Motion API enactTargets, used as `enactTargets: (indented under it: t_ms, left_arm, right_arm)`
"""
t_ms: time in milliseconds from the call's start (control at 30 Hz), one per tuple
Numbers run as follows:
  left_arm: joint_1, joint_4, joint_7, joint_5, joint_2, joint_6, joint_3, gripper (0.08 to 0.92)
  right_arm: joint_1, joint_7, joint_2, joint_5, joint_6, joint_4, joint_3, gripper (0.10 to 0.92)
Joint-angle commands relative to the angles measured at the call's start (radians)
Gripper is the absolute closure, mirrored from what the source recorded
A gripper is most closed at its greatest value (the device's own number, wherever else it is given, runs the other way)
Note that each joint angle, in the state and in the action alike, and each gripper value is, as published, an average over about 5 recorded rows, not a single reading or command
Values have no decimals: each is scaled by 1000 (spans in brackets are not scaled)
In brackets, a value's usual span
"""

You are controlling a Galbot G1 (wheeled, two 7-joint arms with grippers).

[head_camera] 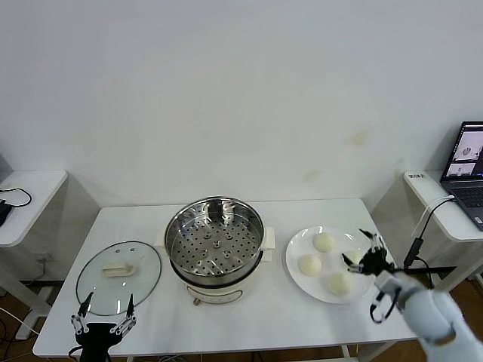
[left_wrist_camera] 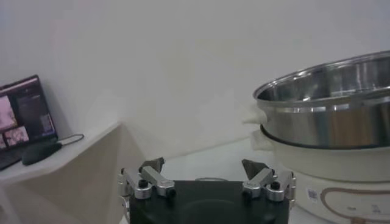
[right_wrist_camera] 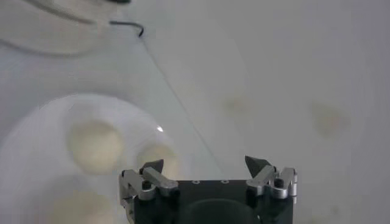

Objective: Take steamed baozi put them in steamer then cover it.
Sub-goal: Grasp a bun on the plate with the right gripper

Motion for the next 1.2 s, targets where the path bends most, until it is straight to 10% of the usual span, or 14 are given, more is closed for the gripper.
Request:
enactTargets:
  t_ms: [33, 433, 1200]
  left_arm:
    - [-3, -12, -1, 26, 1, 8, -2, 177]
    - [1, -21, 0, 35, -4, 7, -20, 177]
    - [-18, -6, 5, 34, -5, 2, -55, 177]
  right_arm:
    - [591, -310, -185, 63, -57, -252, -511, 203]
    - [949, -563, 5, 84, 27, -534, -992, 202]
    - [900, -481, 205, 35, 38, -745, -1009, 206]
